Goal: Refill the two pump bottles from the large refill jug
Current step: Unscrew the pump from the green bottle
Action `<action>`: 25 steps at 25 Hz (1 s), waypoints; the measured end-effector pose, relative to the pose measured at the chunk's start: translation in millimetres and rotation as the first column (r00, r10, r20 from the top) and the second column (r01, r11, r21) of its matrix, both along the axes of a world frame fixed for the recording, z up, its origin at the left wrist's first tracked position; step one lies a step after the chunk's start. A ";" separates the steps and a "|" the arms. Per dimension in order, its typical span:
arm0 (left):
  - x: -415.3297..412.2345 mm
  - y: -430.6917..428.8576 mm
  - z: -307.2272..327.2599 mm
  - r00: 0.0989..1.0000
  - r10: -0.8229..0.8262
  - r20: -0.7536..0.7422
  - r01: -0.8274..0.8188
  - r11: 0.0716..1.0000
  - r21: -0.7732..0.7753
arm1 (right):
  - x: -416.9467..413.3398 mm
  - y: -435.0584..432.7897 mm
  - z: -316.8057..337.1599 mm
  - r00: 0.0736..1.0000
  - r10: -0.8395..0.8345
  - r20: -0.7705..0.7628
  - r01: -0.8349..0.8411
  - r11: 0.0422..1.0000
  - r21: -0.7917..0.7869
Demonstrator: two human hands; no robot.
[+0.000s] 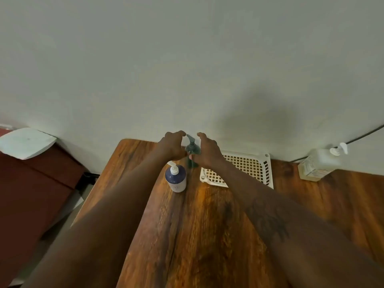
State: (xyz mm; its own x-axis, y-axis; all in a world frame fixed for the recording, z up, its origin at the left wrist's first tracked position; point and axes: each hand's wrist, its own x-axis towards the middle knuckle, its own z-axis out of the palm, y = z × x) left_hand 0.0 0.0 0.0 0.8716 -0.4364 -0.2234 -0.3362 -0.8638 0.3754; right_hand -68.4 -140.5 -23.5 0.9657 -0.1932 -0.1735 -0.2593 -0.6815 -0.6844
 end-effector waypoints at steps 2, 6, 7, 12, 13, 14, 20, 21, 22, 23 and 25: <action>5.8 -0.9 -3.8 0.999 -0.037 -0.009 0.037 0.999 0.031 | 7.8 0.3 -8.0 1.000 0.005 -0.018 -0.005 1.000 0.009; 11.2 -1.0 -16.1 0.999 -0.030 -0.034 0.032 0.998 0.058 | 17.8 4.1 -28.6 0.999 0.010 -0.035 -0.010 1.000 0.009; 10.9 -2.1 -18.0 0.999 -0.037 -0.032 0.039 0.998 0.059 | 19.3 4.6 -31.7 1.000 0.008 -0.020 -0.008 1.000 0.007; 7.1 -5.9 -18.5 0.999 -0.038 0.001 0.038 0.998 0.052 | 15.0 -5.8 -33.5 0.998 -0.002 0.063 0.005 0.999 -0.049; 5.9 -7.1 -16.8 0.999 -0.037 0.003 0.037 0.998 0.043 | 12.5 -10.7 -32.7 0.997 0.008 0.081 -0.004 0.999 -0.054; 3.9 -8.8 -15.0 0.999 -0.040 0.007 0.040 0.999 0.029 | 8.5 -14.5 -30.1 0.995 0.017 0.101 -0.012 0.999 -0.052; -16.8 -13.2 8.7 0.998 -0.056 0.010 0.056 0.998 -0.024 | -15.7 -28.8 15.0 0.971 -0.020 0.238 0.024 1.000 -0.016; -22.8 -12.6 15.5 0.999 -0.049 0.004 0.049 0.997 -0.055 | -21.7 -32.4 27.9 0.967 -0.005 0.256 0.011 1.000 -0.019; -31.3 -13.1 23.7 0.999 -0.048 0.008 0.049 0.995 -0.092 | -29.5 -38.0 42.2 0.960 0.002 0.280 0.004 1.000 -0.021; -40.9 -14.4 31.3 0.999 -0.050 0.014 0.051 0.990 -0.130 | -38.4 -43.8 55.8 0.952 0.000 0.306 0.004 1.000 -0.013; -63.9 -17.6 44.4 0.997 -0.059 0.045 0.066 0.981 -0.180 | -59.5 -53.6 82.5 0.940 -0.030 0.339 0.021 0.999 0.029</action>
State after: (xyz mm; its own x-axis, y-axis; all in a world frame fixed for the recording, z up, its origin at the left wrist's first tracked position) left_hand -63.9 -17.6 44.4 0.8478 -0.5204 -0.1020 -0.4048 -0.7593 0.5095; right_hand -127.9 -194.1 59.0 0.9629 -0.2181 0.1591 -0.0253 -0.6596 -0.7512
